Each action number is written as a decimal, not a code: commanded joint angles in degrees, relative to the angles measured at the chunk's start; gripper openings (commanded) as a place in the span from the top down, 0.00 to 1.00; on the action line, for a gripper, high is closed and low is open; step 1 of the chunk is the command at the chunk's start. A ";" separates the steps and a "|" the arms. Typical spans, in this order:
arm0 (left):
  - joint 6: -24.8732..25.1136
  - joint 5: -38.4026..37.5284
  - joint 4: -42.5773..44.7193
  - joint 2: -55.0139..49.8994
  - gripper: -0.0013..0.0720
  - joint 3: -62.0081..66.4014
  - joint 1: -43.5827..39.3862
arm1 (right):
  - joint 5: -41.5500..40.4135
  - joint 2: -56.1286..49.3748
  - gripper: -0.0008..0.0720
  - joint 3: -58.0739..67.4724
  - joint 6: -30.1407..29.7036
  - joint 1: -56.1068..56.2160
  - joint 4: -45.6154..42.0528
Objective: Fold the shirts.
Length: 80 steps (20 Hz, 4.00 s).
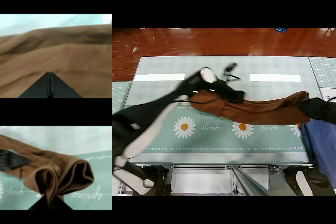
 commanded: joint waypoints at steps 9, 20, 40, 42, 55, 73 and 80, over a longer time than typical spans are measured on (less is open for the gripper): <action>-4.66 -13.11 -1.99 -13.00 0.95 15.63 -8.72 | -2.36 4.72 0.95 -0.44 1.49 0.00 5.84; -0.35 -19.63 12.74 24.00 0.95 0.55 40.35 | -25.46 -25.42 0.95 8.11 -3.43 26.58 15.91; 2.86 3.74 7.50 55.93 0.95 -44.09 45.86 | -12.94 -63.14 0.42 40.33 -4.37 32.96 20.74; 2.86 1.99 6.73 56.24 0.95 -38.73 48.81 | -6.49 -53.70 0.42 40.30 -1.16 26.25 9.44; 3.13 0.70 3.15 57.61 0.95 -37.68 42.82 | -40.04 -15.13 0.41 -28.17 24.83 23.21 1.40; 3.10 1.22 3.15 56.46 0.95 -40.09 42.18 | -30.16 -49.31 0.95 5.84 -14.08 28.57 30.10; 3.08 1.18 3.15 56.46 0.95 -40.11 42.18 | -11.47 -49.31 0.95 51.43 7.15 27.26 -7.10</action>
